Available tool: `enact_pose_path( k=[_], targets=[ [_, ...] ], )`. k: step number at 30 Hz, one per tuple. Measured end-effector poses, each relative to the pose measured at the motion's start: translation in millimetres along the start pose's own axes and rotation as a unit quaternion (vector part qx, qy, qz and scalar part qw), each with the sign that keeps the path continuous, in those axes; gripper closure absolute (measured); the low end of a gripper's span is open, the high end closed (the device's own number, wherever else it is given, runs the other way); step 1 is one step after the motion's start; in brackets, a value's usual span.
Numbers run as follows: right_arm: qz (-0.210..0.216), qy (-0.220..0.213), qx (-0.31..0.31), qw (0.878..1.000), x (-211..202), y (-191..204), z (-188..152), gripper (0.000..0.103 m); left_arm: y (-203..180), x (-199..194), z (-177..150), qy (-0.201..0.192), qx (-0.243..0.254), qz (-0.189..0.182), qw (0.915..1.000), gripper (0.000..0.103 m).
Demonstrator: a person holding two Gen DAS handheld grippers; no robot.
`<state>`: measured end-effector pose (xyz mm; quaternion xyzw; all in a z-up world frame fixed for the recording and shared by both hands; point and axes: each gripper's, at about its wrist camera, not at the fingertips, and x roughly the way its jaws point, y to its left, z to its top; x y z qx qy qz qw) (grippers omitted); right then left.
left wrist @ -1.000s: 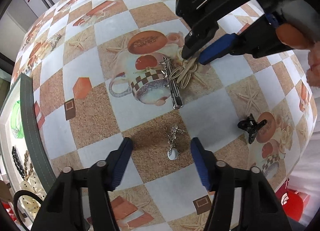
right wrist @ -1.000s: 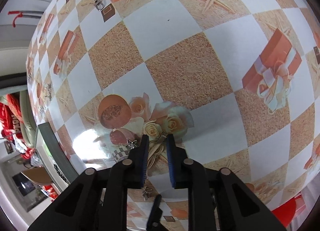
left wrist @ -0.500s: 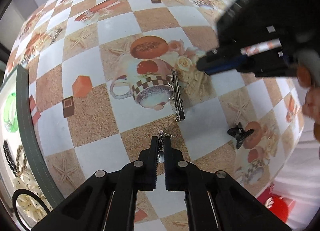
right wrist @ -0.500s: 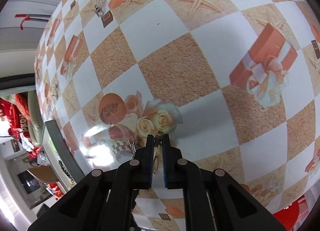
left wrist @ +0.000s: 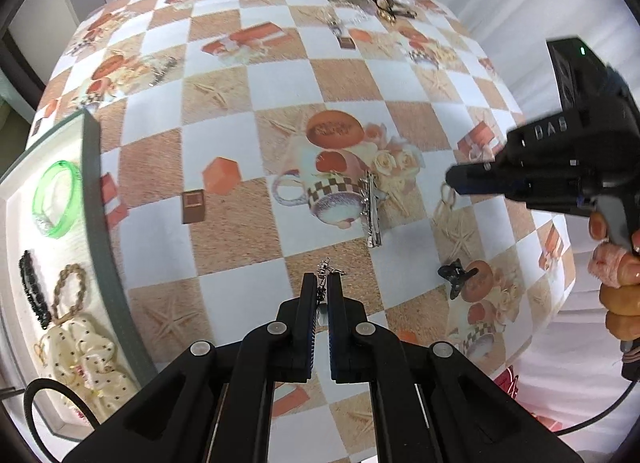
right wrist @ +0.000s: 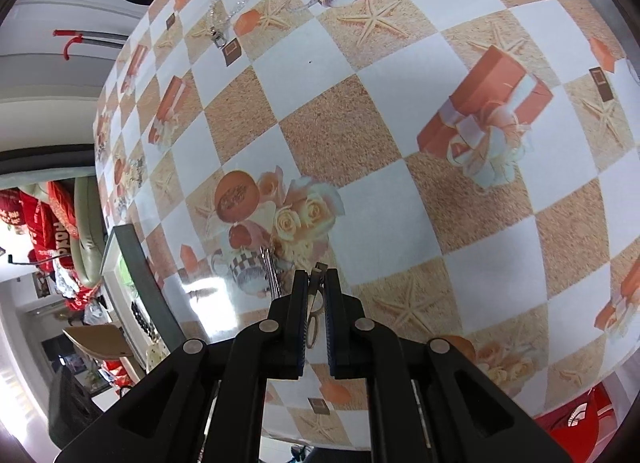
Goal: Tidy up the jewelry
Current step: 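Grasp the silver-topped black beaded keychain with the left tool while the right tool grasps the tan hair clip, then carry the beaded keychain and tan hair clip into the tray and release both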
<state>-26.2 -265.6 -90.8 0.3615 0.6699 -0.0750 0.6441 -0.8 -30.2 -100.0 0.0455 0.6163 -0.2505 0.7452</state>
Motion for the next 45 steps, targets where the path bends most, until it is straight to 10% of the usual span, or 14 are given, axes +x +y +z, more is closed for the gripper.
enact_pose_path(
  k=[27,45],
  targets=[
    [0.026,0.009,-0.116,0.993,-5.0,108.8,-46.7,0.095,85.4,-82.5,-34.5,-0.077,-0.093,0.022,0.9925,0.094],
    [0.041,0.040,-0.236,0.970,36.1,242.4,-63.3,0.095,184.4,-119.2,-57.3,-0.119,-0.190,0.072,0.9720,0.094]
  ],
)
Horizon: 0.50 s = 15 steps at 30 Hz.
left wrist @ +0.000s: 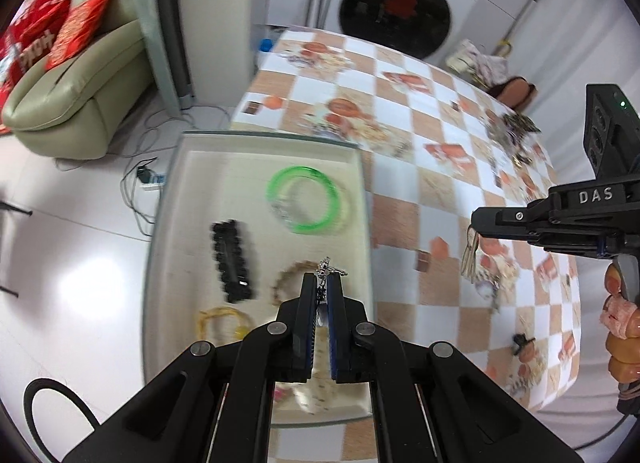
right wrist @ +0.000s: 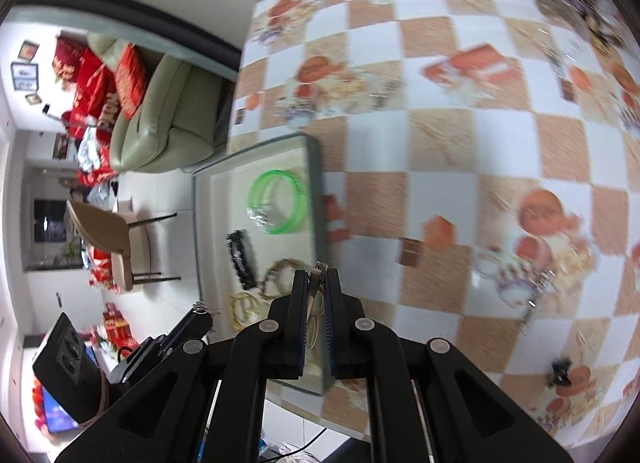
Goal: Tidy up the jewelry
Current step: 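Carry the beaded keychain and tan hair clip into the tray and release both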
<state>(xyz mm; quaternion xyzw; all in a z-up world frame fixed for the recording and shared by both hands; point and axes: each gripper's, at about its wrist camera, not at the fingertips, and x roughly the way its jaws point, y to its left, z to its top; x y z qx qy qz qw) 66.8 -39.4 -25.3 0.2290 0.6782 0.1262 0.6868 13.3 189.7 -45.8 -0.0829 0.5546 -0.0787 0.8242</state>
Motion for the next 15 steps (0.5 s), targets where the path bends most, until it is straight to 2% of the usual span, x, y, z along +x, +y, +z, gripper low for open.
enact_pose_path(
  k=[7,15],
  targets=[
    [0.014,0.004,-0.045,0.999,22.1,53.5,27.7,0.095,35.7,4.9,14.5,-0.012,-0.024,0.022,0.9994,0.094],
    [0.007,0.014,-0.066,0.998,59.8,84.5,54.7,0.095,64.5,30.8,43.8,-0.020,-0.048,0.034,0.9981,0.094]
  ],
)
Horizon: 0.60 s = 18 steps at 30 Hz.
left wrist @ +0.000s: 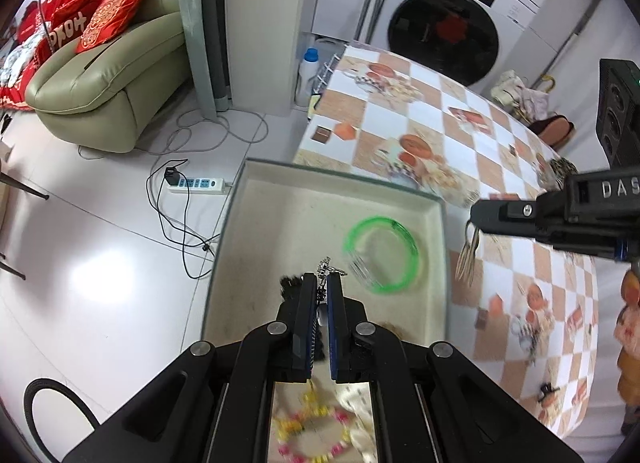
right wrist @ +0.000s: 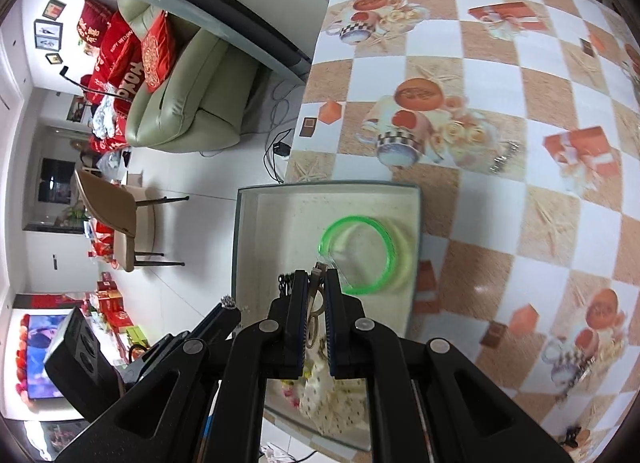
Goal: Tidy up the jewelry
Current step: 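Carry the beaded keychain and tan hair clip into the tray and release both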
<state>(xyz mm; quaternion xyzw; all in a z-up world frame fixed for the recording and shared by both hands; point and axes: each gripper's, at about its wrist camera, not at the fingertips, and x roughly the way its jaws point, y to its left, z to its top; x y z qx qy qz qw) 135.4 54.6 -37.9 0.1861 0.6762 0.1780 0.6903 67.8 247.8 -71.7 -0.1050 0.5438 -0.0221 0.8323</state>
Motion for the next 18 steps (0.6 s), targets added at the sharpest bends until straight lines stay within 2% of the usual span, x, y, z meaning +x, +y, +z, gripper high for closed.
enact_pose_path(
  k=[7,18],
  targets=[
    [-0.003,0.002,0.008,1.000,42.0,2.5,22.9,0.095,10.3,36.6,17.8,0.006,-0.008,0.013,0.9999,0.094],
    [-0.007,0.007,0.022,1.000,92.2,0.6,44.6,0.095,18.0,83.5,17.8,0.030,-0.018,0.037,0.9987,0.094]
  ],
)
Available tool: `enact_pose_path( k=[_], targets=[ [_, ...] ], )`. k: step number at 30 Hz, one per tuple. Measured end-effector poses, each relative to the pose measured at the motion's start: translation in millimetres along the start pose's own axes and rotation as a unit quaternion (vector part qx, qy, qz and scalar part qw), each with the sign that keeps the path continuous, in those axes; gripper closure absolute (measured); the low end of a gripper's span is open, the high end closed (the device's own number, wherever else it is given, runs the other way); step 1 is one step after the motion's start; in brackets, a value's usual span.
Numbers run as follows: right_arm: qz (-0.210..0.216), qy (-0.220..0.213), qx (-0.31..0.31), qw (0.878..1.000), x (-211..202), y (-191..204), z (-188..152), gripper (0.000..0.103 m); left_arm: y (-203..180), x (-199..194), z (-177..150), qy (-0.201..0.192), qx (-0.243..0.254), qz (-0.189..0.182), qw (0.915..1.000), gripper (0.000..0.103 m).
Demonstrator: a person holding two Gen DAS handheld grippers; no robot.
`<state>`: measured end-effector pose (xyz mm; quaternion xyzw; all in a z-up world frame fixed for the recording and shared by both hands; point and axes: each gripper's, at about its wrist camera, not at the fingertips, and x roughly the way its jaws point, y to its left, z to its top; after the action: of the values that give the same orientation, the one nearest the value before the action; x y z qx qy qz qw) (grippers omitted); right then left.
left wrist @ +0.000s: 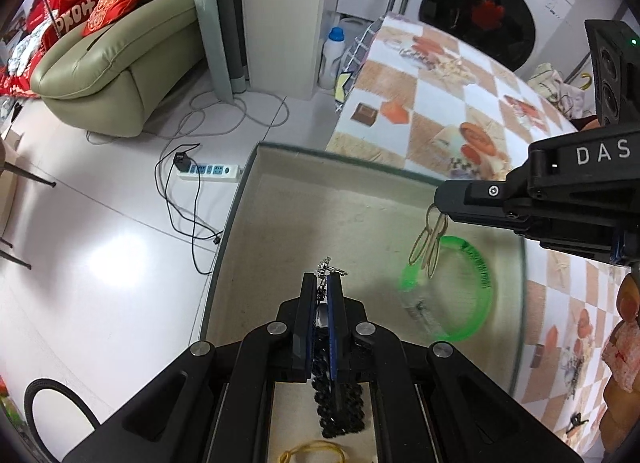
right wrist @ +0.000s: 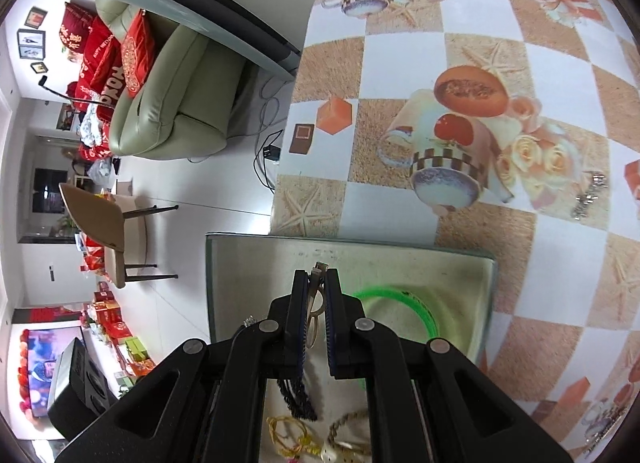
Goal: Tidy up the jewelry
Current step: 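Carry the beaded keychain and tan hair clip into the tray and release both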
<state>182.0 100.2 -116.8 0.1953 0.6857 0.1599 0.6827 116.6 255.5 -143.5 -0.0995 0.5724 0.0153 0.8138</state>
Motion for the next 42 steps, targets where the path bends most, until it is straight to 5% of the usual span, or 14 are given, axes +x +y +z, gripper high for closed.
enact_pose_path(
  k=[22,27,42],
  targets=[
    [0.004,0.027,0.027,0.999,29.2,-20.9,3.9,0.094,-11.5,19.4,1.1,0.019,0.037,0.040,0.9983,0.093],
    [0.016,0.019,0.034,0.999,13.8,-28.0,4.0,0.073,-11.9,17.8,0.3,0.027,0.038,0.047,0.9978,0.093],
    [0.044,-0.014,0.029,0.999,-61.3,-41.6,-35.6,0.072,-24.1,8.8,-3.6,0.038,0.053,0.054,0.9964,0.093]
  ],
)
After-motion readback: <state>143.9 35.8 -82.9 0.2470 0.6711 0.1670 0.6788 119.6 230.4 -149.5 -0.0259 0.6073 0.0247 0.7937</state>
